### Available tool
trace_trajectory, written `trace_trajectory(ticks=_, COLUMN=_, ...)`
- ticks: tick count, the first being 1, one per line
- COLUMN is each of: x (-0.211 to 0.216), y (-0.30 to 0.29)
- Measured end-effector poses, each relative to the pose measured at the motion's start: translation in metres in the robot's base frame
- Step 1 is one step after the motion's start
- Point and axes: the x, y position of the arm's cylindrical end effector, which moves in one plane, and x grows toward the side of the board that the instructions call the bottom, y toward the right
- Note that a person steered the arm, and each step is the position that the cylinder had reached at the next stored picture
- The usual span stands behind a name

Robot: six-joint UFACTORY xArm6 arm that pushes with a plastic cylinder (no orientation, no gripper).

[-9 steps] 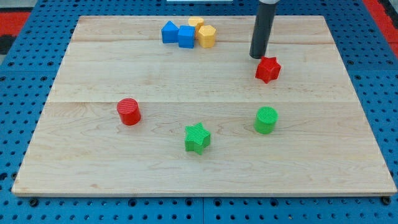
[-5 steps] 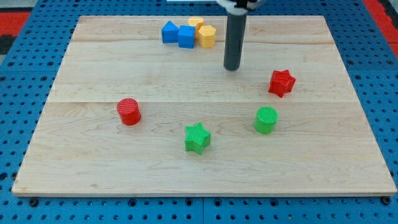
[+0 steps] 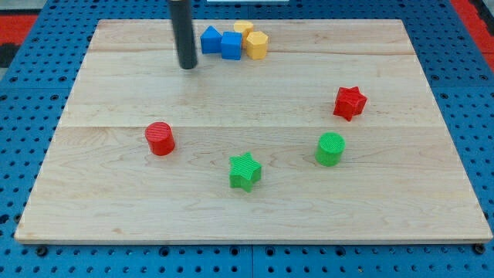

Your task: Drag the red circle to the top right of the red star

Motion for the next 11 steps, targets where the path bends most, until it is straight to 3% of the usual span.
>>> trace_trajectory(ticks=1, x=-0.016, y=-0.023)
trace_trajectory(ticks=2, x=0.004, y=-0.039)
trace_trajectory(ticks=4, x=0.055, y=-0.161)
trace_trajectory(ticks=5, x=0.132, y=-0.171)
trace_trajectory(ticks=6, x=0.186, y=-0.115)
trace_trajectory(ticks=7, x=0.188, y=-0.027)
trace_trajectory(ticks=8, x=0.128, y=-0.01)
trace_trajectory(ticks=9, x=0.126, y=0.018)
trace_trajectory(ticks=10, x=0.143, y=-0.079)
trace_trajectory(ticks=11, x=0.218, y=-0.038)
